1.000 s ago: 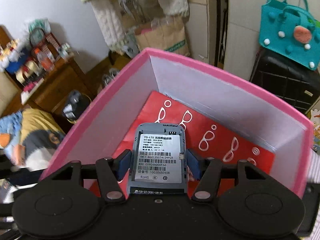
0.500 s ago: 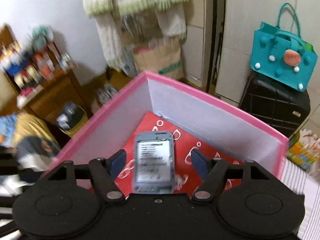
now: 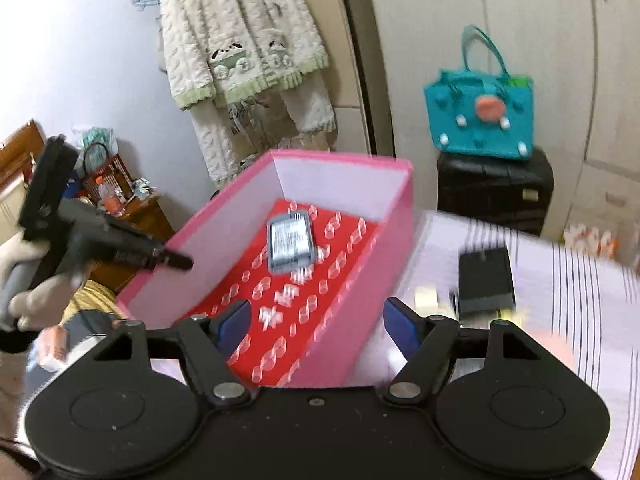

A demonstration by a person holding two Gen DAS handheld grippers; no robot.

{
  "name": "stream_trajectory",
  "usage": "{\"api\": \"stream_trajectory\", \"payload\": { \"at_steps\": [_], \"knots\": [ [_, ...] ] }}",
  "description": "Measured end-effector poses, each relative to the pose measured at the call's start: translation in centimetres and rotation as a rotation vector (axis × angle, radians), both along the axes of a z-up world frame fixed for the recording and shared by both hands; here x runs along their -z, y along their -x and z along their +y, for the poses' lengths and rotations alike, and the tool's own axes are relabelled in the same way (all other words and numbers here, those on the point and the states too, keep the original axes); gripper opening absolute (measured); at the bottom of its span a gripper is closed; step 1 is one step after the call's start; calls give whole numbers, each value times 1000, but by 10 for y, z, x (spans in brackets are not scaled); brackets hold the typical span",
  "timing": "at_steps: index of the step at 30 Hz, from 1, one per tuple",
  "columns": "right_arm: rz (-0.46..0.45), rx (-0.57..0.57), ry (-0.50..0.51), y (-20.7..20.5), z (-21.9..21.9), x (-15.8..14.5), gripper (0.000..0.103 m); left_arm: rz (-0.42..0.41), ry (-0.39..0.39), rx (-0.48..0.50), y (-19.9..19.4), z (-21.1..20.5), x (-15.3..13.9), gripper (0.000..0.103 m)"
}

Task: Organize rigid objects
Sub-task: 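Withdraw the right gripper from the box back over the table, then grasp the second grey Wi-Fi router with the right gripper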

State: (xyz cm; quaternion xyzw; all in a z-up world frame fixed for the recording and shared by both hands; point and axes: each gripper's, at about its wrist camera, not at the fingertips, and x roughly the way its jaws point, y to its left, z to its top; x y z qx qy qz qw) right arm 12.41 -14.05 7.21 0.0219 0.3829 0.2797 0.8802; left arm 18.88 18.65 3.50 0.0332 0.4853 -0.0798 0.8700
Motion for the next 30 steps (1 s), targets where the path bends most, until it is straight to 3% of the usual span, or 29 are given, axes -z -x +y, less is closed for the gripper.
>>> {"api": "stream_trajectory", "payload": {
  "at_steps": [6,10,15,20,26,30],
  "knots": [
    [34,63,31,20,-31,23,78,-22,-31,3,6,-7,2,10],
    [37,115,129,18,-35,62,78,-18,-11,3,7,-7,0,10],
    [40,180,72,21,-48,93,78,-14,-26,5,9,-5,2,10],
    [6,198,111,14,-53,99,76,-5,-38,3,6,-5,4,10],
    [-48,165,237,2,-47,99,74,22,-21,3,2,-1,7,10],
    [-40,174,224,-7,-46,105,72,-10,-37,12,5,-5,2,10]
  ]
}}
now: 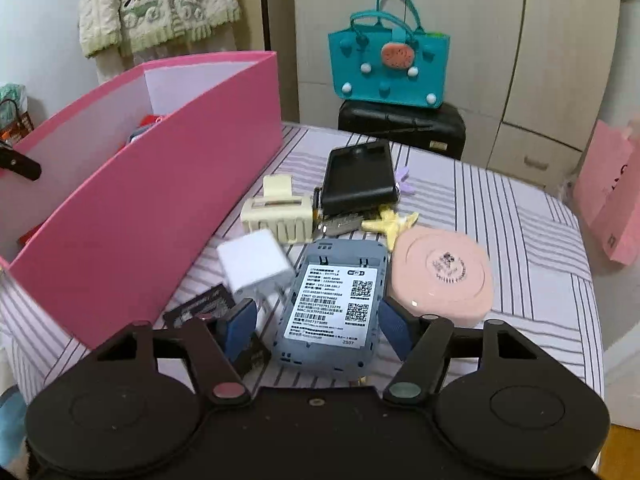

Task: Organize rigid objects
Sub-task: 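Grasp the second grey Wi-Fi router with the right gripper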

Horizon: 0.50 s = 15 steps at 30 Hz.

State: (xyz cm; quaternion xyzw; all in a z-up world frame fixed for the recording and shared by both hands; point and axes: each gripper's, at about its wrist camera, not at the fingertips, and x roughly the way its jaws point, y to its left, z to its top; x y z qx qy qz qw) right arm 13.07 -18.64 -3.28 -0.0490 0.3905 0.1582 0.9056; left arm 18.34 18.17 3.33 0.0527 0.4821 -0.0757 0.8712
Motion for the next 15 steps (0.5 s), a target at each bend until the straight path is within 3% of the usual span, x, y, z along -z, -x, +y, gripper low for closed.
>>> {"api": "stream_trajectory", "payload": {
  "at_steps": [5,11,12,13,14,15],
  "knots": [
    [-19,-12,47,-2,3,4,64,-62,-50,20,8,-5,-4,7],
    [43,-8,1,-5,-6,3,62,-79,-67,16,11,-8,-4,7],
    [47,-6,-12,-4,-8,1,57,-82,-69,18,11,-8,-5,7],
    [42,2,-11,-2,-10,-2,37,-85,-69,20,12,-7,-5,7],
    [48,0,-2,-2,-13,-5,27,-91,-70,24,14,-7,-6,7],
    [70,-13,-22,-2,-17,-6,26,-98,-76,30,15,-7,-6,7]
  ]
}}
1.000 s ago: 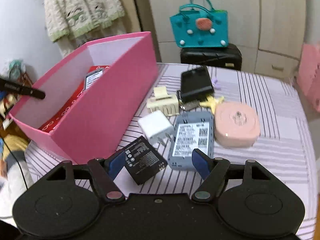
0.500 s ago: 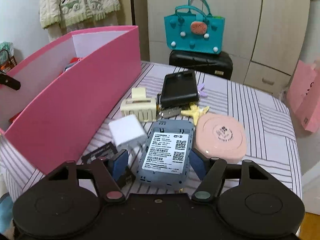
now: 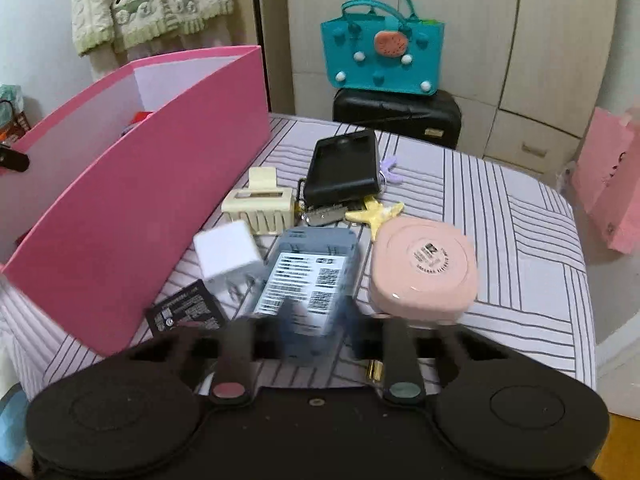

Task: Organize rigid objects
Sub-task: 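Grasp the second grey Wi-Fi router with the right gripper, then carry the second router into the box beside the first and release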

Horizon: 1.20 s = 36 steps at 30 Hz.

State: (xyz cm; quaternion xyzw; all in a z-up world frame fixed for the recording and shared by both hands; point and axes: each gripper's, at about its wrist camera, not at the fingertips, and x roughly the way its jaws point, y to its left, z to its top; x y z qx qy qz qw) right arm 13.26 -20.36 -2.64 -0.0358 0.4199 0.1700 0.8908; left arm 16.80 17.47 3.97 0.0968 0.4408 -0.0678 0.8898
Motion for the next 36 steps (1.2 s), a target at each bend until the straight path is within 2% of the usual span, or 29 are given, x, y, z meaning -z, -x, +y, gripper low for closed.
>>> {"api": "stream_trajectory", "payload": {
  "at_steps": [2,5,7,9,11,14,18,19,21,26,31,36],
  "knots": [
    [64,5,-57,-2,-9,1,26,-10,-9,-6,2,0,0,6],
    [59,19,-68,-2,-11,2,29,-16,-23,-13,2,-3,0,5],
    [53,19,-96,-3,-11,3,39,-16,-28,-12,2,-4,-1,5],
    [65,14,-137,-7,-10,4,54,-22,-47,-4,2,-6,0,6],
    [71,11,-154,-10,-7,7,61,-30,-66,-1,4,-8,1,6],
    [37,-3,-79,-13,6,10,66,-33,-72,-2,5,-9,0,6],
    [45,-11,-20,-15,15,18,78,-27,-62,-4,5,-7,-1,6],
    [43,-14,1,-14,16,18,78,-29,-64,-4,5,-7,-1,6],
    [58,-21,14,-13,14,18,66,-32,-67,-1,5,-6,-1,6],
    [103,-48,-17,-6,6,12,65,-36,-118,21,7,-13,1,6],
    [139,-119,-25,0,8,13,66,-22,-104,19,7,-11,-1,6],
    [90,-90,-25,-8,11,16,67,-13,-89,12,7,-11,-3,6]
  ]
}}
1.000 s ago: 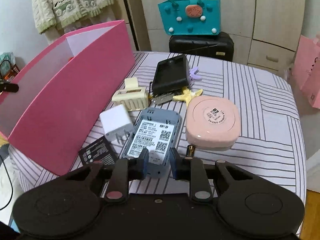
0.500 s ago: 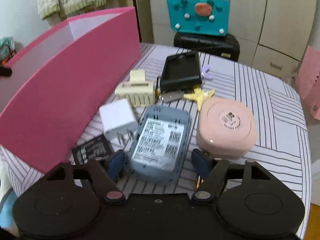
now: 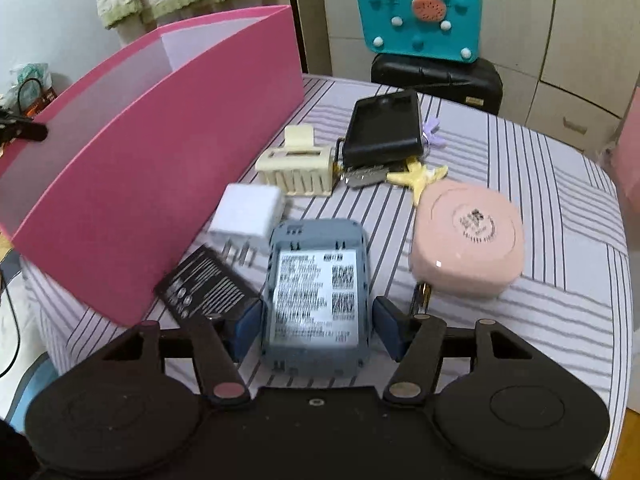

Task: Organize rigid objects
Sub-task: 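Carry the second router into the box beside the first and release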

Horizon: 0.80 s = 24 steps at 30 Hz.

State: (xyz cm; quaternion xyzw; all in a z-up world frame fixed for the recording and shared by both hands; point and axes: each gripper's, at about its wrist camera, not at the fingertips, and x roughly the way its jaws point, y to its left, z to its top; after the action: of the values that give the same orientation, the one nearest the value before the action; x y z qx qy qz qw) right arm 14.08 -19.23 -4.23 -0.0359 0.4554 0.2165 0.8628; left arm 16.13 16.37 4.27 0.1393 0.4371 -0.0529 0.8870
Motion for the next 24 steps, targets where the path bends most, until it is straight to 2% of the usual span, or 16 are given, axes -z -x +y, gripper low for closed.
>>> {"api": "stream_trajectory", "payload": {
  "at_steps": [6,10,14,18,21,24],
  "knots": [
    [-34,15,38,0,4,-6,64,45,40,-11,-2,6,-3,6],
    [-77,37,24,8,-3,-28,64,49,20,-1,-1,1,0,6],
    [-110,76,3,18,-8,-50,64,44,49,3,-1,6,-5,6],
    [-156,97,-67,27,-4,-81,64,59,68,10,-2,11,-6,6],
    [-242,37,-146,30,10,-120,64,71,76,7,-2,10,-9,6],
    [-285,-61,-167,26,36,-147,64,50,63,15,5,8,-10,6]
  ]
}}
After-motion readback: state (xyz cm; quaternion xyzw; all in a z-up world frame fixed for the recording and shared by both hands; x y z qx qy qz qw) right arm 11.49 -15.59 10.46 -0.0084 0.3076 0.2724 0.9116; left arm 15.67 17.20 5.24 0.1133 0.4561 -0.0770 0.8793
